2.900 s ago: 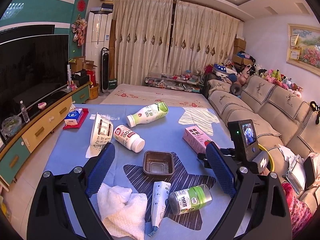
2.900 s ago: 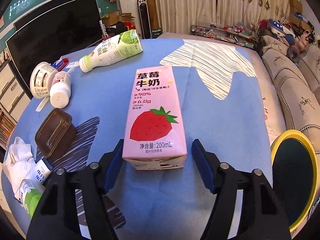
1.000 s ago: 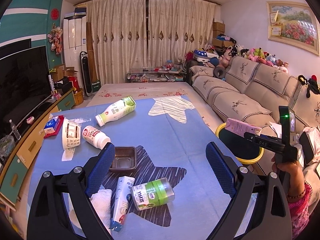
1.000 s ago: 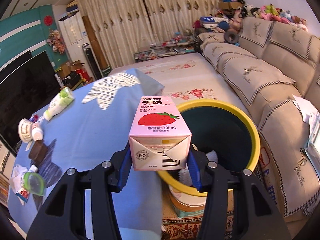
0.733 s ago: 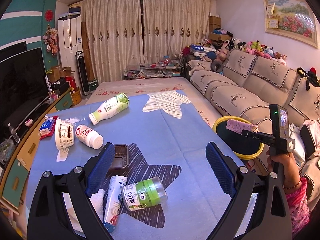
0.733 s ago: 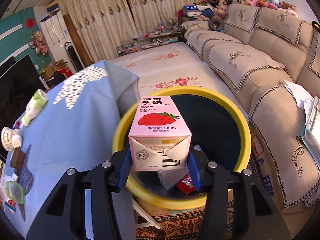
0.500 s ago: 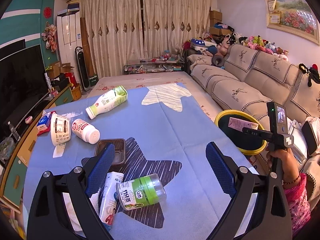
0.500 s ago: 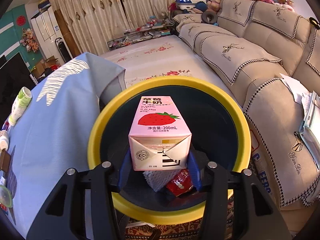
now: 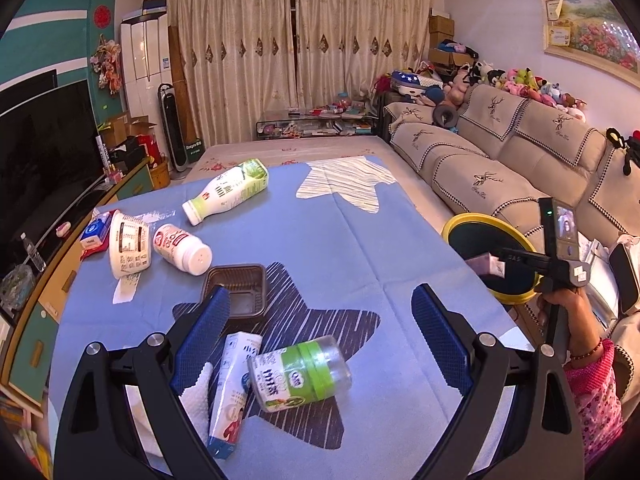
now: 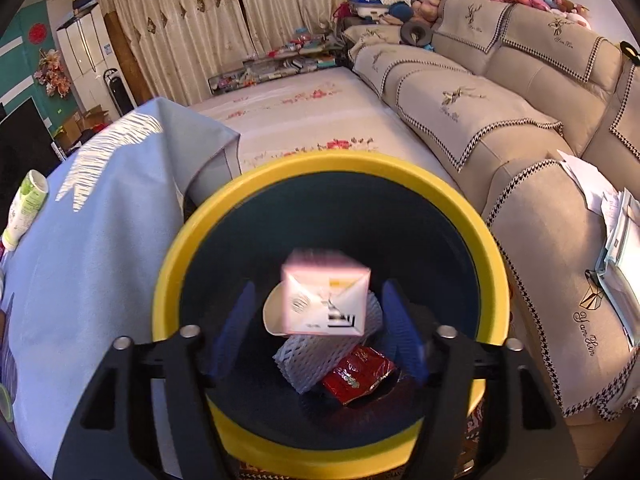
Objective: Collect trash
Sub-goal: 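Carry the pink carton over the yellow-rimmed bin and open the right gripper, then grasp the green-lidded jar on the table with the left gripper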
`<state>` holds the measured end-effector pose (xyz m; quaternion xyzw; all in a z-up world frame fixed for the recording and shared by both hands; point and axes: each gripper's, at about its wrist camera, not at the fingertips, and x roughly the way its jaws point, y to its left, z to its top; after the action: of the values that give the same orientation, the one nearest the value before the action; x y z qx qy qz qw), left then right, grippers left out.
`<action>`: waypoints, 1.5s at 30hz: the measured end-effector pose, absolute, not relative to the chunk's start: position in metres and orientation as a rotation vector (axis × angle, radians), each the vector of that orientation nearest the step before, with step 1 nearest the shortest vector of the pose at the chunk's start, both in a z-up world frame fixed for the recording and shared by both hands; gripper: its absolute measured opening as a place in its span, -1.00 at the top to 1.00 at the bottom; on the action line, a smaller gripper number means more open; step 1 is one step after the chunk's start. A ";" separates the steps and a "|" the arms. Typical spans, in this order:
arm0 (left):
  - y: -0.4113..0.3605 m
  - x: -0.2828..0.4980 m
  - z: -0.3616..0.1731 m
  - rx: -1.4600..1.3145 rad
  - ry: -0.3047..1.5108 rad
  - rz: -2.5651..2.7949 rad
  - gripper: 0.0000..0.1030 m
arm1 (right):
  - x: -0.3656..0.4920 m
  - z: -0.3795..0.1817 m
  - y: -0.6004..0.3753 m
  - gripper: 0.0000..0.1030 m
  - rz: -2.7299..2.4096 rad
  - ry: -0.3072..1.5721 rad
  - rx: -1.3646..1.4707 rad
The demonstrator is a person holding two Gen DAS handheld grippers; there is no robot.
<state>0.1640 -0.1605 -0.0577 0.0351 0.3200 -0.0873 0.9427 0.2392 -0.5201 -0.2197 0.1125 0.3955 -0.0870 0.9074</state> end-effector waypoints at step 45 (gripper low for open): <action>-0.162 0.191 -0.136 0.051 0.794 -0.094 -0.45 | 0.169 -0.194 -0.494 -0.36 -0.094 0.750 0.298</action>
<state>0.1908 -0.1616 -0.1363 0.0246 0.3865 -0.0459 0.9208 0.1692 -0.4941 -0.1943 0.1449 0.3650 -0.0457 0.9185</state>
